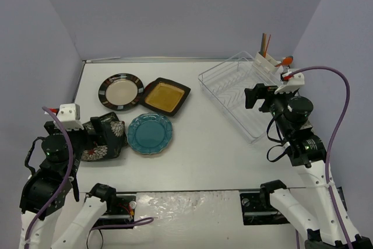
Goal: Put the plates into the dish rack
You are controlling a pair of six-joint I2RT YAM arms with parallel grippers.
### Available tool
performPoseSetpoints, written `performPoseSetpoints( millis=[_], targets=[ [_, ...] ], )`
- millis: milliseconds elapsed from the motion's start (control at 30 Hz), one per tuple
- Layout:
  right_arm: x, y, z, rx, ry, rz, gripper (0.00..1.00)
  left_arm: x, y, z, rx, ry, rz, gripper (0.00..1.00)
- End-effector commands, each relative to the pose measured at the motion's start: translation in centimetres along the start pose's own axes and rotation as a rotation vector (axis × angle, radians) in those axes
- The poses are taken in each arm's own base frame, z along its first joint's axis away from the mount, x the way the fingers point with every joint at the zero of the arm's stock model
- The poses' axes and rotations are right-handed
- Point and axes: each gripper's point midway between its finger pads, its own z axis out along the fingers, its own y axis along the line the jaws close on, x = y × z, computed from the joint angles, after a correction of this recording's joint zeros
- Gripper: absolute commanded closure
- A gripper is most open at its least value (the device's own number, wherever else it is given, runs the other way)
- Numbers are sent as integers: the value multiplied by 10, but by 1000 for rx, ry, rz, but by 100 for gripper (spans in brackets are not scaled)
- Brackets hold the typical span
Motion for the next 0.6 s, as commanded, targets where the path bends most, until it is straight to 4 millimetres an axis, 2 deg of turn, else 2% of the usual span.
performPoseSetpoints(
  millis=[0,67,233,300,400,467,567],
  targets=[
    [-17,13,4,-57,-62,17,0,-10,-8,6,23,-25,-38,3],
    [-15,17,7,-82,-50,25,0,-9,-9,7,25,-23,-39,3],
    [3,51,18,-260,44,69,0,-7,-9,8,22,-17,-43,3],
    [17,65,27,-327,112,91,0,-5,-9,9,22,-13,-45,3],
    [37,77,40,-336,187,149,0,-3,-9,10,18,-3,-48,3],
    [54,97,47,-357,237,169,0,-1,-9,10,17,3,-46,3],
    [86,140,53,-405,322,183,0,0,-8,9,12,12,-44,3]
  ],
)
